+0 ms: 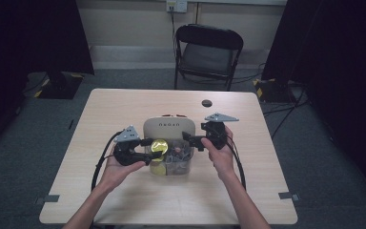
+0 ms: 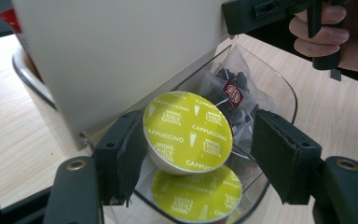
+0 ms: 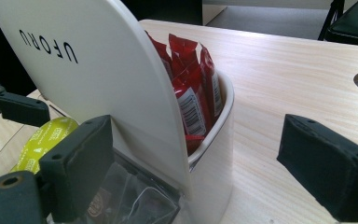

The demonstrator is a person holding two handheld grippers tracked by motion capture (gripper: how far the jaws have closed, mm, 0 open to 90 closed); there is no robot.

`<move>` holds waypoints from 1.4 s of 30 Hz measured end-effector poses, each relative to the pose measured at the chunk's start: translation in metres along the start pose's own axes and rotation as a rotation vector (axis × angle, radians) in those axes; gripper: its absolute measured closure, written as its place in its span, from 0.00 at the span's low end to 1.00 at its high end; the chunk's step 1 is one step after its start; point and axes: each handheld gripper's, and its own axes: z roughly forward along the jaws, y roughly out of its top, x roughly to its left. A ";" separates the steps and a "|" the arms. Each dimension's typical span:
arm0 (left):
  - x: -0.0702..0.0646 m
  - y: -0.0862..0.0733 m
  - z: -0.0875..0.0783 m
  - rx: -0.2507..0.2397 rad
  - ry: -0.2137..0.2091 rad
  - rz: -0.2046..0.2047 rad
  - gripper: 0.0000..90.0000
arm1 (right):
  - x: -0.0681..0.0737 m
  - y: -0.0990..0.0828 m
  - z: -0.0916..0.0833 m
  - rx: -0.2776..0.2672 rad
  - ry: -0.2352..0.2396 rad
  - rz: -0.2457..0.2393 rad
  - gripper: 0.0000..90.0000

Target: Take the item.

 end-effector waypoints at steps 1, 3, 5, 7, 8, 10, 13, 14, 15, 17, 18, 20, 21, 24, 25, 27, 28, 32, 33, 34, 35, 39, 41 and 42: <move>0.000 0.000 0.001 0.004 0.002 0.007 0.39 | 0.000 0.000 0.000 0.000 0.000 0.000 0.11; 0.001 0.000 0.004 0.005 -0.006 0.002 0.39 | 0.000 0.000 0.000 0.000 0.000 -0.001 0.11; 0.000 0.000 0.006 0.006 -0.011 0.003 0.39 | -0.001 0.000 0.000 0.001 0.003 0.001 0.11; 0.000 0.000 0.008 0.017 -0.012 0.005 0.39 | 0.000 0.000 0.000 0.001 0.002 0.001 0.11; 0.001 0.000 0.009 0.015 -0.016 0.008 0.39 | 0.000 0.000 0.000 0.001 0.002 -0.001 0.11; 0.001 0.000 0.011 0.008 -0.023 -0.001 0.39 | -0.001 0.000 0.000 0.001 0.002 0.000 0.11; 0.000 0.000 0.015 0.012 -0.035 -0.015 0.39 | 0.000 0.000 0.000 0.001 0.001 0.000 0.11; 0.000 0.000 0.017 0.024 -0.042 -0.022 0.39 | 0.000 0.000 0.000 0.001 0.001 0.001 0.11; -0.001 0.000 0.017 0.032 -0.038 -0.016 0.38 | 0.000 0.000 0.000 0.001 0.001 0.001 0.11; -0.001 0.000 0.017 0.027 -0.042 -0.014 0.39 | 0.000 0.000 0.000 0.001 0.001 0.001 0.11; 0.000 0.000 0.017 0.026 -0.043 -0.015 0.39 | -0.001 0.000 0.000 0.001 0.001 0.000 0.11; 0.000 0.000 0.017 0.030 -0.042 -0.007 0.39 | -0.001 0.000 0.000 0.001 0.003 0.001 0.11; 0.000 0.000 0.017 0.031 -0.040 -0.004 0.39 | -0.001 0.000 0.000 0.001 0.003 0.001 0.11; -0.002 0.001 0.018 0.041 -0.032 0.018 0.36 | -0.001 -0.001 0.000 0.002 0.003 0.001 0.11; -0.003 0.001 0.018 0.052 -0.026 0.022 0.36 | -0.001 -0.001 0.000 0.002 0.003 0.001 0.11; -0.002 0.001 0.018 0.041 -0.029 0.019 0.37 | -0.001 -0.001 0.000 0.002 0.003 0.001 0.11; -0.002 0.001 0.018 0.041 -0.028 0.021 0.38 | -0.001 -0.001 0.000 0.002 0.002 0.001 0.11; 0.002 0.000 0.016 0.042 -0.034 0.008 0.42 | -0.001 -0.001 0.000 0.002 0.003 0.002 0.11; 0.002 0.000 0.016 0.051 -0.030 0.011 0.42 | -0.001 -0.001 0.000 0.002 0.003 0.004 0.11; 0.001 0.000 0.016 0.051 -0.029 0.006 0.42 | -0.001 -0.001 0.000 0.001 0.004 0.005 0.11; 0.002 0.000 0.016 0.041 -0.035 0.005 0.42 | -0.001 -0.001 0.000 0.002 0.003 0.007 0.11; 0.002 0.000 0.016 0.039 -0.040 -0.007 0.43 | -0.001 -0.002 0.000 0.003 0.003 0.008 0.11; 0.003 0.000 0.015 0.036 -0.041 -0.009 0.43 | -0.001 -0.001 0.000 0.003 0.003 0.007 0.11; 0.003 0.000 0.015 0.035 -0.043 -0.012 0.43 | -0.001 -0.001 0.000 0.004 0.005 0.009 0.11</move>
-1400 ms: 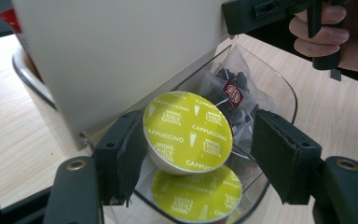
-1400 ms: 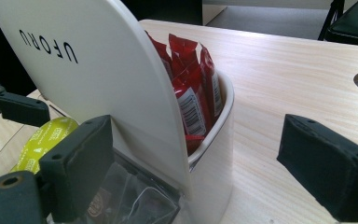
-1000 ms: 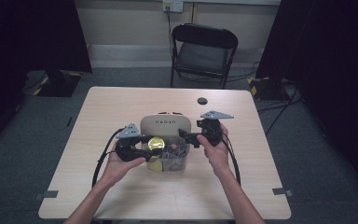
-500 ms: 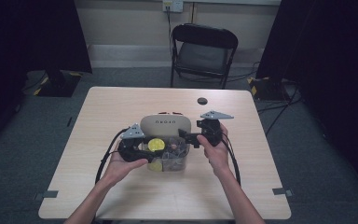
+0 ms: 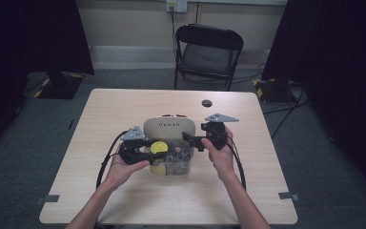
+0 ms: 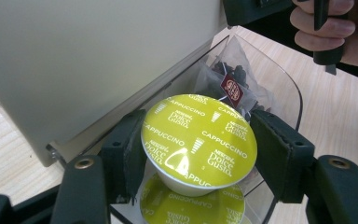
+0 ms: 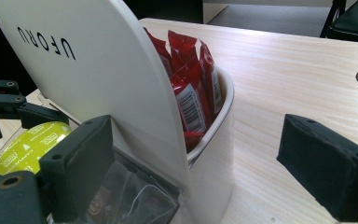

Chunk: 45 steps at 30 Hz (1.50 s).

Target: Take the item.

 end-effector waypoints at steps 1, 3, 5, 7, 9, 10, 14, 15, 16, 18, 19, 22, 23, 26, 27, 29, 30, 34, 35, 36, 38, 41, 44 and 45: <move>0.000 0.000 0.000 -0.006 0.001 -0.002 0.43 | 0.000 0.000 0.000 0.000 0.001 0.001 0.11; 0.000 0.001 -0.001 -0.007 0.002 -0.002 0.43 | 0.000 0.000 0.000 0.000 0.001 0.001 0.11; 0.000 0.001 -0.003 -0.016 0.000 -0.013 0.43 | 0.000 0.000 0.000 0.001 0.001 0.000 0.11; 0.001 0.001 -0.005 -0.019 0.001 -0.009 0.43 | 0.000 0.000 0.000 0.000 0.001 0.001 0.11; 0.001 0.001 -0.006 -0.025 0.001 -0.011 0.43 | 0.000 0.000 0.000 0.000 0.001 0.001 0.11; 0.001 0.002 -0.007 -0.024 0.002 -0.008 0.43 | 0.000 0.000 0.000 0.000 0.001 0.001 0.11; -0.002 0.003 -0.008 -0.028 0.000 0.000 0.43 | -0.001 -0.001 0.000 0.000 0.003 0.003 0.11; -0.002 0.003 -0.008 -0.030 -0.001 0.000 0.43 | -0.001 -0.001 0.001 0.000 0.002 0.003 0.11; -0.003 0.004 -0.009 -0.021 0.000 0.005 0.43 | 0.000 -0.001 0.001 0.000 0.001 0.002 0.11; -0.003 0.005 -0.010 -0.029 -0.006 0.006 0.43 | 0.000 -0.001 0.001 0.002 0.001 0.002 0.11; -0.004 0.006 -0.011 -0.035 -0.006 0.006 0.43 | 0.000 -0.001 0.001 0.002 0.002 0.001 0.11; -0.006 0.008 -0.013 -0.041 -0.014 0.009 0.43 | 0.000 -0.001 0.001 0.002 0.003 0.002 0.11; -0.006 0.008 -0.013 -0.042 -0.017 0.012 0.43 | 0.000 -0.001 0.001 0.002 0.002 0.003 0.11; -0.007 0.009 -0.014 -0.044 -0.019 0.016 0.43 | 0.000 -0.001 0.001 0.002 0.001 0.001 0.11; -0.007 0.010 -0.015 -0.044 -0.019 0.019 0.43 | 0.000 -0.001 0.001 0.001 0.001 0.002 0.11; -0.008 0.010 -0.016 -0.048 -0.022 0.017 0.43 | 0.000 -0.001 0.001 0.002 0.001 0.002 0.11; -0.008 0.011 -0.017 -0.048 -0.017 0.023 0.43 | 0.000 -0.001 0.001 0.002 0.001 0.001 0.11; -0.010 0.011 -0.022 -0.052 -0.012 0.028 0.43 | 0.000 -0.001 0.000 0.000 -0.002 -0.006 0.11; -0.009 0.011 -0.023 -0.062 -0.014 0.029 0.43 | 0.000 -0.001 0.000 0.000 -0.001 -0.006 0.11; -0.009 0.011 -0.024 -0.065 -0.013 0.025 0.43 | -0.001 -0.001 0.000 0.000 0.000 -0.005 0.11; -0.008 0.012 -0.027 -0.066 -0.010 0.027 0.43 | -0.001 -0.001 0.000 0.000 0.000 -0.005 0.11; -0.006 0.013 -0.031 -0.081 -0.010 0.020 0.43 | 0.000 -0.001 0.000 0.000 -0.002 -0.007 0.11; -0.004 0.013 -0.036 -0.087 -0.002 0.014 0.43 | -0.001 -0.001 0.000 -0.001 0.000 -0.005 0.10; -0.003 0.013 -0.038 -0.097 0.001 0.014 0.43 | -0.001 -0.001 0.000 -0.002 -0.003 -0.001 0.09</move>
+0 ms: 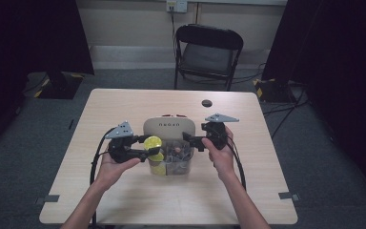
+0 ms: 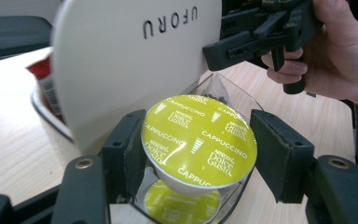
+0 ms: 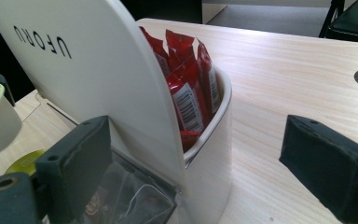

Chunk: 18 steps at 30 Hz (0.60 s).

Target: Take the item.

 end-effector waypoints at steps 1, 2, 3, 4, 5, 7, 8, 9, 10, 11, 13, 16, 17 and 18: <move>0.001 0.000 -0.002 -0.012 -0.005 0.000 0.43 | 0.000 0.000 0.000 0.000 -0.001 0.001 0.09; 0.002 0.000 -0.004 -0.016 -0.002 -0.005 0.43 | 0.000 0.000 0.000 -0.001 0.000 0.001 0.09; 0.003 0.000 -0.005 -0.018 0.000 -0.005 0.43 | 0.000 0.000 0.000 -0.001 0.000 0.001 0.09; 0.004 0.000 -0.007 -0.025 0.007 -0.010 0.43 | -0.001 0.000 0.000 -0.001 0.001 0.001 0.09; 0.005 0.000 -0.008 -0.032 0.005 -0.015 0.43 | -0.001 0.000 0.000 -0.001 0.001 0.001 0.09; 0.007 0.000 -0.011 -0.035 0.009 -0.025 0.43 | -0.001 0.000 0.000 -0.001 0.002 0.001 0.09; 0.009 0.001 -0.013 -0.032 0.010 -0.017 0.43 | -0.001 0.000 0.000 -0.001 0.002 0.001 0.09; 0.009 0.001 -0.014 -0.037 0.010 -0.024 0.43 | -0.001 0.000 0.000 -0.001 0.002 0.001 0.09; 0.010 0.002 -0.016 -0.038 0.010 -0.021 0.43 | -0.001 0.000 0.000 -0.001 0.002 0.002 0.08; 0.011 0.002 -0.018 -0.039 0.010 -0.018 0.43 | -0.001 0.000 0.000 0.000 0.000 0.003 0.08; 0.012 0.002 -0.021 -0.046 0.014 -0.019 0.43 | -0.001 0.000 0.000 -0.002 -0.004 0.005 0.07; 0.016 0.001 -0.026 -0.046 0.017 -0.023 0.43 | -0.001 0.000 -0.001 -0.004 -0.005 0.006 0.07; 0.017 0.001 -0.027 -0.042 0.021 -0.022 0.43 | -0.002 0.000 -0.001 -0.004 -0.005 0.006 0.07; 0.017 0.000 -0.028 -0.046 0.024 -0.026 0.43 | -0.002 0.000 -0.001 -0.004 -0.005 0.007 0.07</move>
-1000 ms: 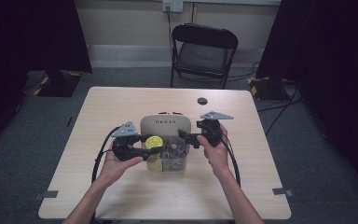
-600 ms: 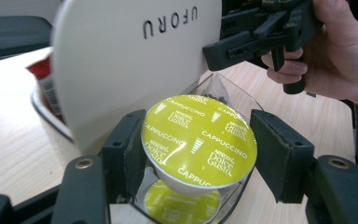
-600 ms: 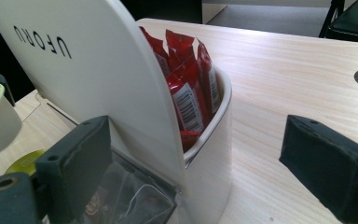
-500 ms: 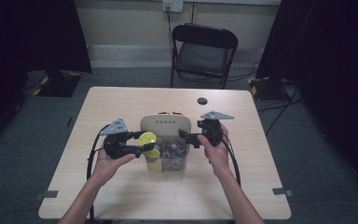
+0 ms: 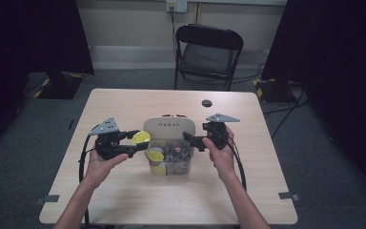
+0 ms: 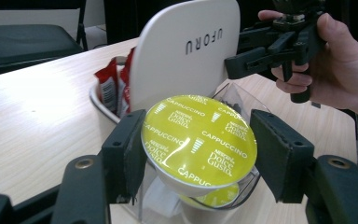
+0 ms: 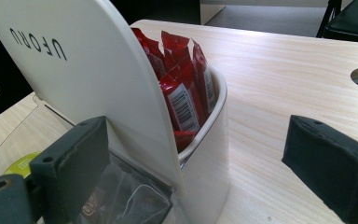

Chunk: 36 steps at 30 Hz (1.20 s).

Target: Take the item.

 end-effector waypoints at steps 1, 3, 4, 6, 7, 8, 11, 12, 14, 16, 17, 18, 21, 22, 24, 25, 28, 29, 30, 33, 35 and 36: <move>0.001 0.000 -0.001 0.006 0.001 0.002 0.43 | 0.000 0.000 0.000 0.000 0.000 0.000 0.07; 0.002 0.000 -0.003 0.010 0.003 -0.005 0.43 | 0.000 0.000 0.000 0.001 0.001 0.002 0.06; 0.003 -0.001 -0.004 0.008 0.004 -0.003 0.43 | 0.000 0.000 0.000 0.001 0.001 0.001 0.06; 0.005 -0.001 -0.005 0.014 0.005 0.002 0.43 | 0.000 0.000 0.000 0.001 0.000 0.001 0.06; 0.005 -0.001 -0.006 0.023 0.010 0.004 0.43 | 0.000 0.000 0.000 0.001 -0.001 0.000 0.06; 0.005 -0.001 -0.007 0.025 0.008 0.009 0.43 | 0.000 0.000 0.000 0.000 -0.003 -0.003 0.06; 0.007 -0.001 -0.009 0.025 0.009 0.001 0.43 | 0.001 0.000 0.000 -0.001 -0.008 -0.007 0.06; 0.008 -0.001 -0.011 0.030 0.013 0.001 0.43 | 0.000 0.000 0.000 -0.001 -0.008 -0.007 0.06; 0.010 -0.001 -0.013 0.028 0.021 -0.002 0.43 | 0.000 0.000 0.000 -0.001 -0.008 -0.007 0.06; 0.013 -0.001 -0.016 0.024 0.023 -0.012 0.43 | 0.000 0.000 0.000 -0.002 -0.015 -0.010 0.05; 0.014 -0.002 -0.016 0.018 0.028 -0.015 0.43 | 0.000 0.000 0.000 -0.003 -0.016 -0.011 0.05; 0.015 -0.002 -0.018 0.025 0.035 -0.016 0.43 | 0.000 0.000 0.000 -0.003 -0.017 -0.011 0.05; 0.018 -0.003 -0.020 0.024 0.044 -0.019 0.43 | 0.000 0.000 0.000 -0.002 -0.015 -0.008 0.04; 0.019 -0.003 -0.021 0.030 0.048 -0.021 0.43 | 0.000 0.000 0.000 -0.002 -0.015 -0.008 0.04; 0.021 -0.003 -0.022 0.032 0.051 -0.022 0.43 | 0.000 0.000 0.000 -0.003 -0.021 -0.011 0.03; 0.022 -0.004 -0.023 0.028 0.055 -0.025 0.43 | 0.000 0.000 0.000 -0.004 -0.024 -0.011 0.02; 0.026 -0.005 -0.026 0.030 0.065 -0.034 0.43 | 0.000 0.000 0.000 -0.004 -0.028 -0.011 0.01; 0.027 -0.006 -0.028 0.032 0.070 -0.034 0.43 | 0.000 0.000 0.000 -0.004 -0.030 -0.012 0.01; 0.028 -0.007 -0.028 0.031 0.070 -0.035 0.43 | 0.000 0.000 0.000 -0.004 -0.029 -0.013 0.01; 0.032 -0.009 -0.032 0.037 0.086 -0.044 0.43 | 0.000 0.000 0.000 -0.003 -0.029 -0.009 0.01; 0.035 -0.011 -0.035 0.037 0.094 -0.052 0.43 | 0.000 0.000 0.000 -0.004 -0.029 -0.008 0.01; 0.037 -0.011 -0.035 0.029 0.094 -0.060 0.43 | -0.001 0.000 0.000 -0.004 -0.028 -0.006 0.00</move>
